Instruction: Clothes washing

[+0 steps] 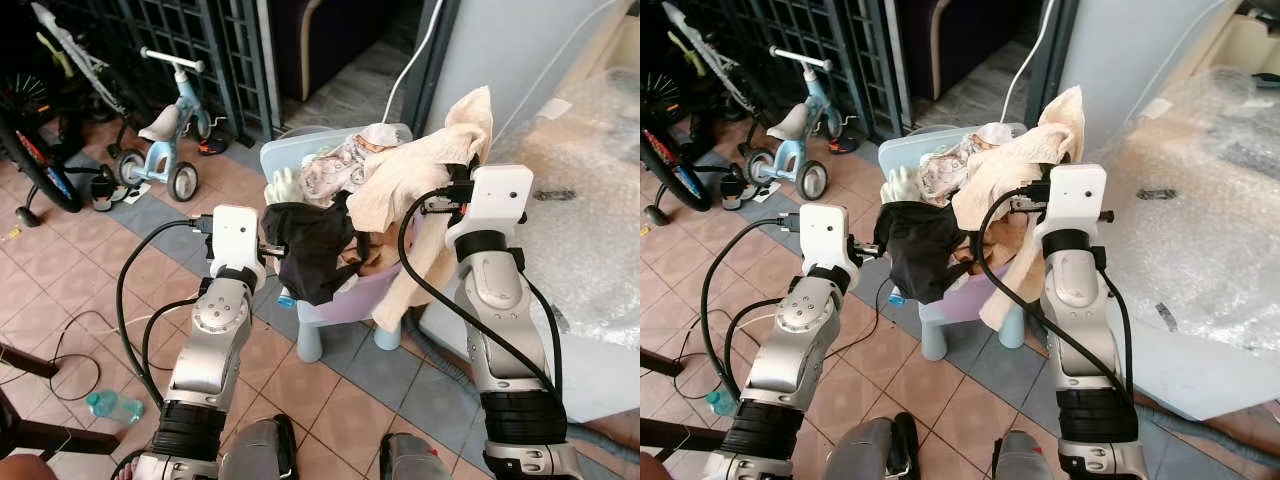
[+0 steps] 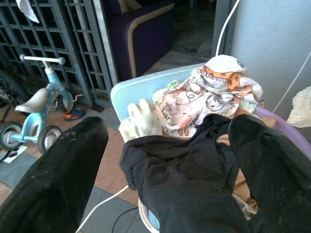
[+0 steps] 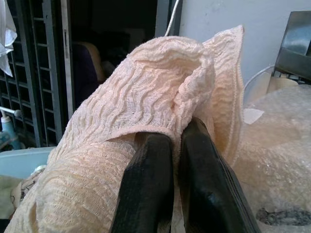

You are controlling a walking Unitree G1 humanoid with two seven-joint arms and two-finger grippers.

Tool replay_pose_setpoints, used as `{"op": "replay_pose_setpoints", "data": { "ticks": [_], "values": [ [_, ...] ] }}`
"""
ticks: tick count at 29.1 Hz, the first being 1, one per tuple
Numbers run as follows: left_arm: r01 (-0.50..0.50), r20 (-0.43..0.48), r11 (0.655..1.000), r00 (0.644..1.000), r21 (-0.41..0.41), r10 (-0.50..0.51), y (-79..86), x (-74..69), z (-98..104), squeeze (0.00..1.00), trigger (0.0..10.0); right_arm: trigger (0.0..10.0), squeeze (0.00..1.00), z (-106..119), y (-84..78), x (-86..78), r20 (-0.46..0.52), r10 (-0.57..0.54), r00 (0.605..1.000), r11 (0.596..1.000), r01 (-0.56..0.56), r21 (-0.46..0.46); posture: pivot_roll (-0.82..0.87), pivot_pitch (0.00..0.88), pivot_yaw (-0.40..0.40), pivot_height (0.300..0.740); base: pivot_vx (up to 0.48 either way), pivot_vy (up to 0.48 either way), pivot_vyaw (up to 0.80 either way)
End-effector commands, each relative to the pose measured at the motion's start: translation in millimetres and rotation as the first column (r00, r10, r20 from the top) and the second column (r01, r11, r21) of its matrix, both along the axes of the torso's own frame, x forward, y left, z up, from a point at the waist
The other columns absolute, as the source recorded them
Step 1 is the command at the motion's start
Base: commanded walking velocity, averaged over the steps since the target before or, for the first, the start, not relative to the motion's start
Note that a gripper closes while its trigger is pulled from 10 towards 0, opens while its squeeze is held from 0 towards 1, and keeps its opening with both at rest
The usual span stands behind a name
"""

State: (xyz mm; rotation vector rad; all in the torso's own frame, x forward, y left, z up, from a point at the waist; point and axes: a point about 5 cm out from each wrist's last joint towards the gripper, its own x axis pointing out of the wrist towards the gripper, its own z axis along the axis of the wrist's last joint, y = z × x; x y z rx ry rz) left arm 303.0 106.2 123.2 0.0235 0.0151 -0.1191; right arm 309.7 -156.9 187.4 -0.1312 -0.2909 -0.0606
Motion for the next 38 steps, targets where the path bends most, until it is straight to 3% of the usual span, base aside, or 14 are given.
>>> {"op": "replay_pose_setpoints", "data": {
  "ticks": [1, 3, 6, 18, 25, 29, 38],
  "values": [
    [-0.003, 0.001, 1.000, 1.000, 0.005, 0.003, 1.0, 0.8, -1, 0.00, 10.0, 10.0, 0.00, 12, -1.0, 5.1, 0.036, 0.001, 0.999, 1.000, -0.001, -0.013, -0.04, 0.072, 0.072, 0.740, 0.000, -0.360, -0.80],
    [-0.007, 0.000, 1.000, 1.000, 0.006, 0.007, 1.5, -1.4, -3, 0.00, 10.0, 10.0, 0.00, 25, -2.9, 15.0, 0.072, 0.012, 0.997, 0.999, -0.009, -0.044, -0.03, 0.076, 0.065, 0.740, 0.000, -0.405, 0.00],
    [-0.006, 0.000, 1.000, 1.000, 0.003, 0.006, 0.5, -2.2, -4, 0.00, 10.0, 10.0, 0.00, 27, -3.8, 17.8, 0.071, 0.009, 0.997, 0.999, -0.006, -0.046, -0.03, 0.077, 0.064, 0.740, 0.000, -0.407, 0.00],
    [-0.022, -0.014, 1.000, 1.000, 0.017, 0.022, 4.5, -3.9, -8, 0.00, 10.0, 10.0, 0.00, 21, -0.4, 16.4, 0.055, 0.019, 0.998, 0.999, -0.017, -0.039, -0.03, 0.089, 0.064, 0.740, 0.000, -0.378, 0.00],
    [-0.066, 0.027, 0.998, 0.997, 0.007, 0.066, 7.9, -4.2, -3, 0.00, 10.0, 10.0, 0.00, 19, -8.4, 15.1, 0.050, -0.006, 0.999, 0.999, 0.008, -0.043, -0.03, 0.084, 0.059, 0.740, 0.000, 0.000, 0.00],
    [-0.079, 0.024, 0.996, 0.997, -0.033, 0.080, 22.9, -8.0, -4, 0.00, 10.0, 10.0, 0.00, 9, -13.4, 7.9, 0.022, -0.016, 1.000, 0.999, 0.017, -0.045, -0.04, 0.081, 0.061, 0.740, 0.157, 0.000, -0.49],
    [-0.087, 0.014, 0.995, 0.996, -0.038, 0.088, 21.5, -7.9, -8, 0.00, 10.0, 10.0, 0.00, 18, -12.6, 13.0, 0.059, -0.003, 0.998, 0.997, 0.007, -0.079, -0.04, 0.078, 0.069, 0.740, 0.373, 0.000, -0.29]
  ]
}}
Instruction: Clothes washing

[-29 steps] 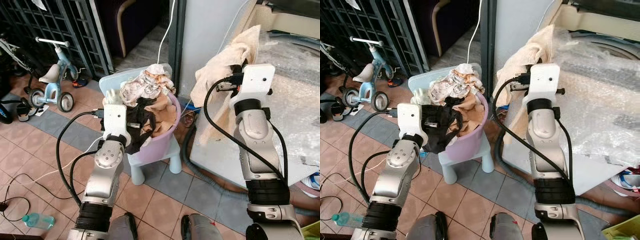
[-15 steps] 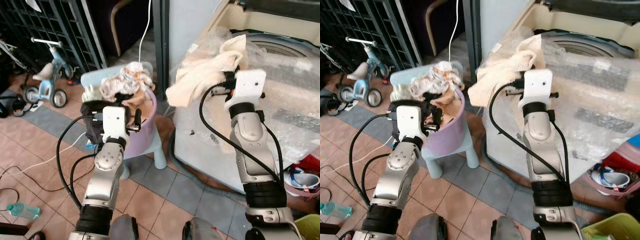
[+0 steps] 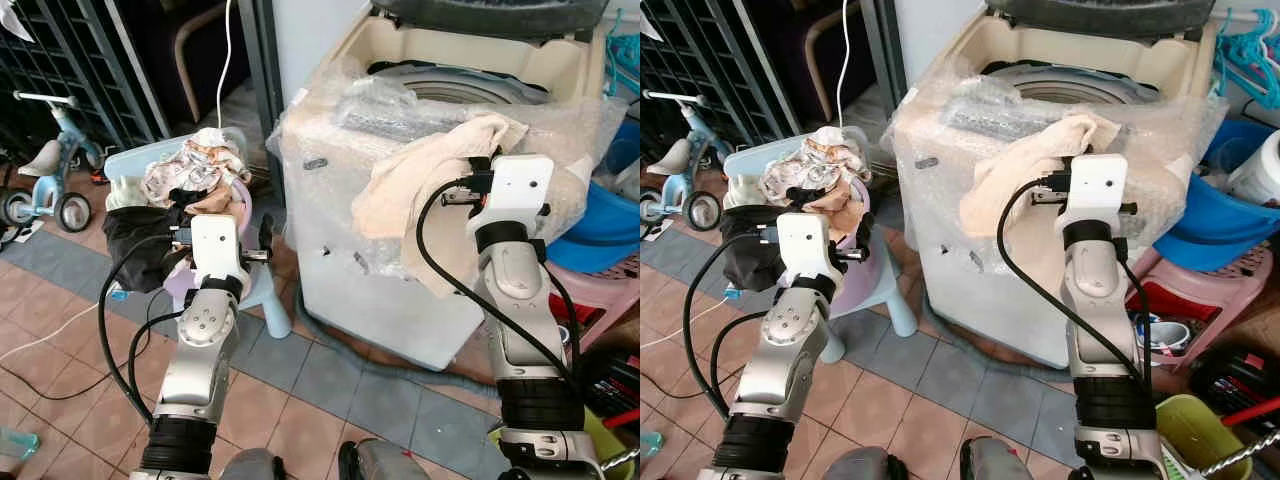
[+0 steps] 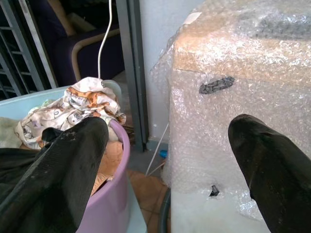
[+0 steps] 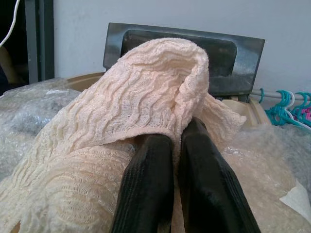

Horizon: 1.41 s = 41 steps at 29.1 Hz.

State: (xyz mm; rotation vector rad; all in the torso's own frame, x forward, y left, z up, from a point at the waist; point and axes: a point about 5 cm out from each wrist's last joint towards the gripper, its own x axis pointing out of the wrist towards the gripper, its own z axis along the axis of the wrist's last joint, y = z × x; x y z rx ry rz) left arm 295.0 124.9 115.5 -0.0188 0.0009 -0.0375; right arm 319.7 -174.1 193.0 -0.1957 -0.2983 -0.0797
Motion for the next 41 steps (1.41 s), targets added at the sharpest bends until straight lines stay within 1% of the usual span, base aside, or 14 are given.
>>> {"op": "replay_pose_setpoints", "data": {
  "ticks": [1, 6, 10, 18, 22, 24, 25, 28, 29, 30, 31, 34, 37, 41],
  "values": [
    [-0.005, 0.000, 1.000, 1.000, 0.004, 0.005, 2.9, -0.1, 0, 0.00, 10.0, 10.0, 0.00, 14, 3.7, 3.8, 0.054, 0.025, 0.998, 0.999, -0.023, -0.024, -0.04, 0.079, 0.069, 0.740, 0.454, 0.000, 0.00],
    [-0.014, -0.014, 1.000, 1.000, 0.015, 0.014, 6.9, -2.6, -6, 0.00, 10.0, 10.0, 0.00, 21, -2.1, 9.1, 0.074, 0.018, 0.997, 0.999, -0.015, -0.043, -0.04, 0.077, 0.070, 0.740, 0.455, 0.000, 0.00],
    [-0.024, -0.029, 1.000, 0.999, 0.020, 0.025, 11.9, -3.9, -10, 0.00, 10.0, 10.0, 0.00, 36, -3.9, 15.1, 0.124, 0.035, 0.992, 0.994, -0.021, -0.111, -0.03, 0.076, 0.067, 0.740, 0.461, 0.000, 0.00],
    [-0.029, -0.032, 0.999, 0.999, 0.021, 0.030, 11.2, -3.9, -10, 0.00, 10.0, 10.0, 0.00, 45, -5.0, 21.1, 0.152, 0.039, 0.988, 0.992, -0.020, -0.127, -0.03, 0.070, 0.060, 0.740, 0.461, 0.000, 0.00],
    [-0.020, -0.038, 1.000, 0.999, 0.024, 0.021, 9.4, -3.6, -11, 0.00, 10.0, 10.0, 0.00, 58, -2.8, 29.8, 0.184, 0.055, 0.981, 0.987, -0.026, -0.157, -0.03, 0.070, 0.062, 0.740, 0.461, 0.000, 0.00],
    [-0.017, -0.039, 1.000, 0.999, 0.026, 0.018, 8.7, -3.4, -11, 0.00, 10.0, 10.0, 0.00, 63, -3.3, 33.5, 0.194, 0.052, 0.980, 0.988, -0.021, -0.155, -0.03, 0.071, 0.063, 0.740, 0.461, 0.000, 0.00],
    [-0.012, -0.038, 0.999, 0.999, 0.031, 0.014, 8.3, -2.9, -11, 0.00, 10.0, 10.0, 0.00, 72, -4.6, 39.8, 0.206, 0.039, 0.978, 0.989, -0.009, -0.147, -0.03, 0.071, 0.063, 0.740, 0.472, 0.000, 0.00],
    [-0.009, -0.045, 0.999, 0.999, 0.042, 0.011, 7.7, -2.2, -12, 0.00, 10.0, 10.0, 0.00, 84, -7.5, 48.9, 0.216, 0.005, 0.976, 0.992, 0.022, -0.122, -0.03, 0.071, 0.061, 0.740, 0.475, 0.000, 0.00],
    [-0.011, -0.052, 1.000, 0.999, 0.014, 0.012, 6.3, -2.1, -13, 0.00, 10.0, 10.0, 0.00, 90, -11.3, 55.1, 0.208, -0.038, 0.977, 0.992, 0.061, -0.109, -0.03, 0.070, 0.060, 0.740, 0.480, 0.000, 0.00],
    [-0.011, -0.052, 1.000, 0.999, 0.014, 0.012, 6.3, -2.1, -13, 0.00, 10.0, 10.0, 0.00, 90, -11.3, 55.1, 0.208, -0.038, 0.977, 0.992, 0.061, -0.109, -0.03, 0.070, 0.060, 0.740, 0.480, 0.000, 0.00],
    [-0.023, -0.079, 1.000, 0.997, 0.009, 0.023, 5.5, -2.2, -15, 0.00, 10.0, 10.0, 0.00, 93, -14.4, 58.7, 0.202, -0.069, 0.977, 0.991, 0.091, -0.103, -0.02, 0.070, 0.058, 0.740, 0.251, 0.000, -0.44],
    [-0.035, -0.073, 0.999, 0.997, 0.017, 0.037, 4.7, -4.0, -15, 0.00, 10.0, 10.0, 0.00, 98, -23.0, 65.0, 0.191, -0.128, 0.973, 0.989, 0.139, -0.048, -0.01, 0.069, 0.055, 0.740, 0.000, 0.000, -0.80],
    [-0.040, -0.088, 0.999, 0.995, 0.000, 0.040, 4.8, -5.1, -16, 0.00, 10.0, 10.0, 0.00, 99, -23.7, 67.3, 0.190, -0.127, 0.974, 0.989, 0.138, -0.044, -0.01, 0.072, 0.054, 0.740, 0.000, 0.000, -0.80],
    [-0.039, -0.090, 0.999, 0.995, 0.004, 0.039, 5.4, -5.8, -17, 0.00, 10.0, 10.0, 0.00, 98, -24.9, 73.7, 0.157, -0.130, 0.979, 0.989, 0.139, -0.046, -0.01, 0.076, 0.053, 0.740, 0.000, 0.000, -0.80]
  ]
}}
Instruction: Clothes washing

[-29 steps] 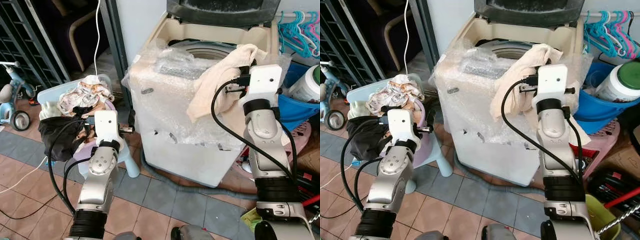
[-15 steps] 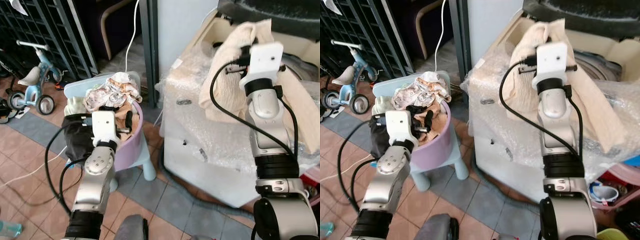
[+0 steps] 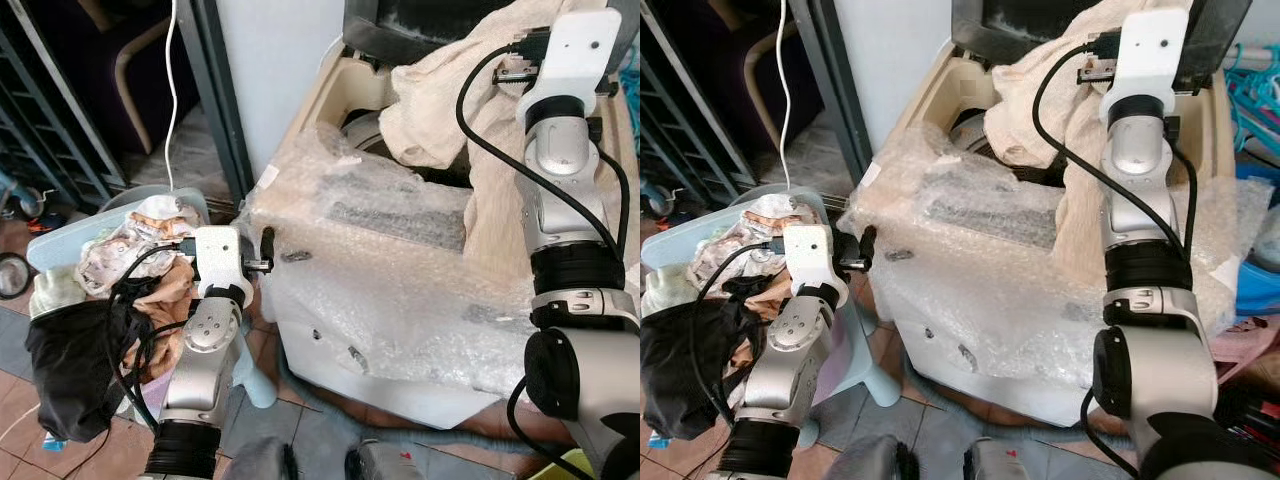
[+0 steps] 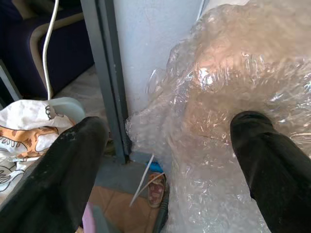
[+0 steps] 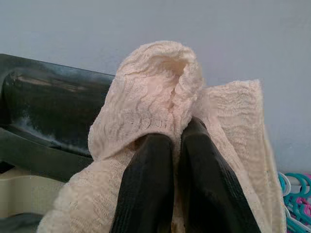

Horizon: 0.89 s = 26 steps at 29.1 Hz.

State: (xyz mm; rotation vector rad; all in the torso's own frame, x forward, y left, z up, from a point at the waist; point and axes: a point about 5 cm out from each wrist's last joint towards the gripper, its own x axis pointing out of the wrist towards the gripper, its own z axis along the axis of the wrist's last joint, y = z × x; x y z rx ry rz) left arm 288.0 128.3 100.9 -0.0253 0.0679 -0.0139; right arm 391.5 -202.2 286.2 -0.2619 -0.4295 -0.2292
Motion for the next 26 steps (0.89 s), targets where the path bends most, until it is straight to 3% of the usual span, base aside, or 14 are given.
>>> {"op": "replay_pose_setpoints", "data": {
  "ticks": [1, 6, 7, 8, 9, 10, 11, 15, 21, 26],
  "values": [
    [-0.015, -0.022, 1.000, 1.000, 0.011, 0.015, 2.1, 1.0, -2, 0.00, 10.0, 10.0, 0.00, 4, 3.3, 4.2, -0.007, 0.012, 1.000, 1.000, -0.012, -0.016, -0.01, 0.077, 0.053, 0.740, 0.000, 0.000, -0.80],
    [-0.014, -0.023, 1.000, 1.000, 0.016, 0.015, 1.7, 0.9, -2, 0.00, 10.0, 10.0, 0.00, -4, 11.9, 15.5, -0.145, 0.119, 0.982, 0.990, -0.129, -0.062, -0.02, 0.081, 0.053, 0.740, 0.000, 0.000, -0.32],
    [-0.016, -0.025, 1.000, 1.000, 0.014, 0.017, 1.3, 0.9, -2, 0.00, 10.0, 10.0, 0.00, -12, 21.2, 17.6, -0.208, 0.236, 0.949, 0.968, -0.249, -0.036, -0.02, 0.083, 0.051, 0.740, 0.000, 0.000, 0.00],
    [-0.016, -0.026, 1.000, 1.000, 0.009, 0.016, 1.0, 0.9, -2, 0.00, 10.0, 10.0, 0.32, -16, 24.7, 18.1, -0.240, 0.272, 0.932, 0.957, -0.288, -0.038, -0.02, 0.084, 0.050, 0.740, 0.000, 0.000, 0.00],
    [-0.016, -0.026, 1.000, 1.000, 0.009, 0.016, 1.0, 0.9, -2, 0.00, 10.0, 10.0, 0.32, -16, 24.7, 18.1, -0.240, 0.272, 0.932, 0.957, -0.288, -0.038, -0.02, 0.084, 0.050, 0.740, 0.000, 0.000, 0.00],
    [-0.017, -0.026, 1.000, 1.000, 0.004, 0.017, 0.9, 0.7, -1, 0.00, 10.0, 10.0, 1.00, -23, 27.8, 18.5, -0.283, 0.298, 0.912, 0.946, -0.322, -0.043, -0.02, 0.084, 0.049, 0.740, 0.000, 0.000, 0.00],
    [-0.023, -0.028, 1.000, 0.999, 0.004, 0.023, 1.4, 0.4, -1, 0.00, 10.0, 10.0, 1.00, -31, 31.8, 18.2, -0.327, 0.328, 0.886, 0.930, -0.365, -0.055, -0.02, 0.085, 0.049, 0.740, 0.000, 0.000, 0.00],
    [-0.038, -0.030, 0.999, 0.999, 0.017, 0.038, 3.2, -0.3, -1, 0.00, 10.0, 10.0, 1.00, -42, 38.1, 16.4, -0.351, 0.374, 0.859, 0.904, -0.422, -0.071, -0.01, 0.089, 0.053, 0.740, 0.000, 0.000, 0.00],
    [-0.053, -0.035, 0.998, 0.998, 0.042, 0.054, 6.2, -1.0, -2, 0.00, 10.0, 10.0, 1.00, -43, 37.4, 14.0, -0.334, 0.375, 0.865, 0.900, -0.426, -0.093, -0.01, 0.089, 0.057, 0.740, 0.000, 0.000, 0.00],
    [-0.124, -0.031, 0.990, 0.992, 0.062, 0.126, 22.1, -11.8, -1, 0.00, 10.0, 10.0, 1.00, -26, 31.6, 9.4, -0.216, 0.365, 0.906, 0.909, -0.397, -0.127, -0.02, 0.091, 0.058, 0.740, 0.000, 0.000, 0.00]
  ]
}}
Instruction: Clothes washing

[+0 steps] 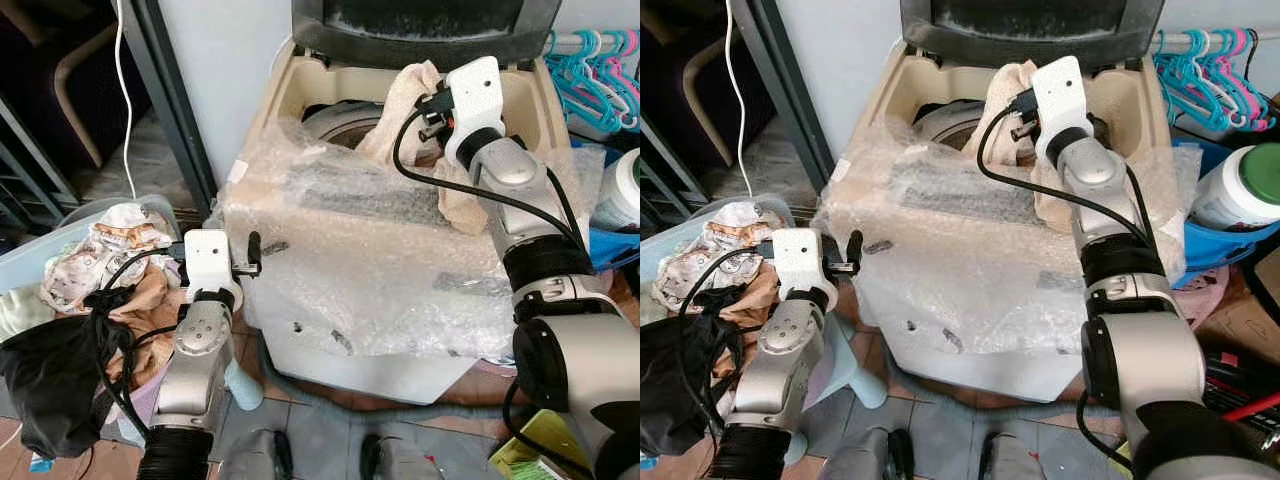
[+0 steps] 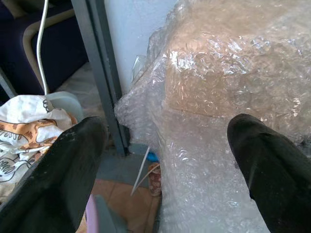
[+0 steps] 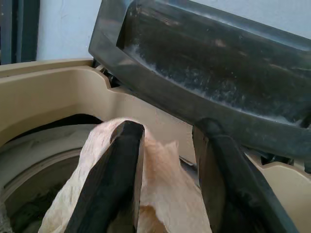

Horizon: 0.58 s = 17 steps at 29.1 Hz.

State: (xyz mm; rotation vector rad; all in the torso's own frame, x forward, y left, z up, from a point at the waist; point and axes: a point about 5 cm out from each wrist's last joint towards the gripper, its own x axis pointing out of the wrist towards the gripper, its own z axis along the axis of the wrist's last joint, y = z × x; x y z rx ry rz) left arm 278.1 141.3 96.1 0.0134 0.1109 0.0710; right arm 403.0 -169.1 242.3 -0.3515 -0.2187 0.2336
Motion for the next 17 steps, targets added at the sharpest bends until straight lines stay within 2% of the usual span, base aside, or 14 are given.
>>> {"op": "replay_pose_setpoints", "data": {
  "ticks": [1, 4, 6, 8, 17],
  "values": [
    [-0.065, 0.017, 0.998, 0.998, 0.020, 0.064, 14.2, -4.5, 4, 0.00, 10.0, 10.0, 1.00, 20, -2.6, -3.1, 0.107, -0.005, 0.994, 1.000, 0.004, 0.007, -0.02, 0.091, 0.057, 0.740, 0.000, 0.000, 0.00],
    [-0.127, 0.019, 0.992, 0.992, 0.024, 0.127, 30.5, -13.9, 4, 0.00, 10.0, 10.0, 1.00, 24, -6.3, -7.0, 0.156, -0.005, 0.988, 1.000, 0.000, 0.028, 0.00, 0.092, 0.051, 0.740, 0.000, 0.000, 0.00],
    [-0.133, 0.009, 0.991, 0.991, 0.027, 0.133, 33.2, -16.5, 2, 0.00, 10.0, 10.0, 1.00, 21, -5.8, -8.5, 0.152, 0.008, 0.988, 1.000, -0.010, 0.014, 0.00, 0.091, 0.049, 0.740, 0.000, 0.000, 0.00],
    [-0.130, 0.001, 0.991, 0.992, 0.031, 0.130, 33.6, -18.1, 0, 0.00, 10.0, 10.0, 1.00, 17, -5.5, -9.5, 0.148, 0.013, 0.989, 1.000, -0.013, -0.004, 0.00, 0.090, 0.049, 0.740, 0.000, 0.000, 0.00],
    [-0.118, 0.013, 0.993, 0.993, 0.011, 0.118, 26.9, -11.5, 6, 0.00, 10.0, 10.0, 1.00, 24, -2.1, -20.4, 0.205, 0.064, 0.977, 0.995, -0.079, 0.066, 0.02, 0.091, 0.065, 0.740, 0.000, 0.000, 0.00]
  ]
}}
